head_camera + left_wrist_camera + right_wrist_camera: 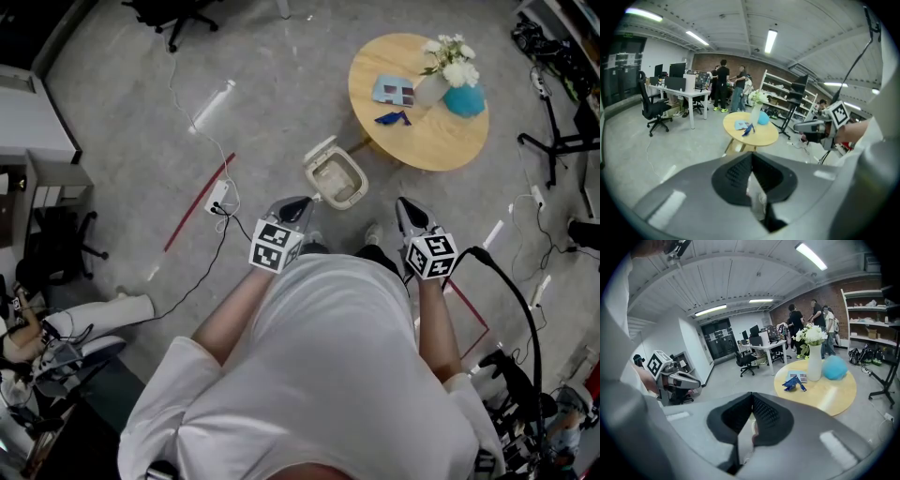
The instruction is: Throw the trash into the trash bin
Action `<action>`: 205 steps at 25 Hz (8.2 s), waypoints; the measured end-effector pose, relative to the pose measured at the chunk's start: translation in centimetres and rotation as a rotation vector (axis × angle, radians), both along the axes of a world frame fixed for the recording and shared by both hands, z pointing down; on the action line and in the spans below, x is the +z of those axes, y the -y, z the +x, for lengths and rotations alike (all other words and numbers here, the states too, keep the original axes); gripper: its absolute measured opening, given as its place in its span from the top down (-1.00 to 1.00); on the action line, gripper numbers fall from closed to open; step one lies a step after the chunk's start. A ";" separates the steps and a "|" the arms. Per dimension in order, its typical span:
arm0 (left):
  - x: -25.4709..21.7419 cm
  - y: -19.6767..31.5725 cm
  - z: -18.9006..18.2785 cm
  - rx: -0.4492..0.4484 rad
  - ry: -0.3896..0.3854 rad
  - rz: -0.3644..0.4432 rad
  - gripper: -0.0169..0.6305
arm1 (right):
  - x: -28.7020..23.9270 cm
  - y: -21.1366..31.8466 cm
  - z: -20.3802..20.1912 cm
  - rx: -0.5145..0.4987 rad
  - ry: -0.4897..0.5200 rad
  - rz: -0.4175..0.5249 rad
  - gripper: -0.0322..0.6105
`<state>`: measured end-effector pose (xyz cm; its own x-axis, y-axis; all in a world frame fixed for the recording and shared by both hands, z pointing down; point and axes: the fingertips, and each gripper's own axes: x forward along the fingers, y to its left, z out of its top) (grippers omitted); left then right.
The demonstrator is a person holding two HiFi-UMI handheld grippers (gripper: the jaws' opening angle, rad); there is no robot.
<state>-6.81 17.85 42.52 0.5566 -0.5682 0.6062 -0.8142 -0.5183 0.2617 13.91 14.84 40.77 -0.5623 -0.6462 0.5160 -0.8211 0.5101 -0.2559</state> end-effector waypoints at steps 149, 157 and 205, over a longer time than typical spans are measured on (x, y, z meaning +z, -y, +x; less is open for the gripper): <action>5.9 3.2 -2.2 -0.735 -0.077 -0.157 0.93 | 18.9 14.8 -7.0 -0.920 -0.444 -0.198 0.62; 6.0 1.4 -2.4 -0.750 -0.084 -0.169 0.93 | 19.6 11.2 -9.4 -0.979 -0.430 -0.220 0.62; 17.6 -0.2 -1.6 -0.587 0.043 -0.217 0.93 | 31.6 7.8 -11.9 -0.921 -0.389 -0.303 0.62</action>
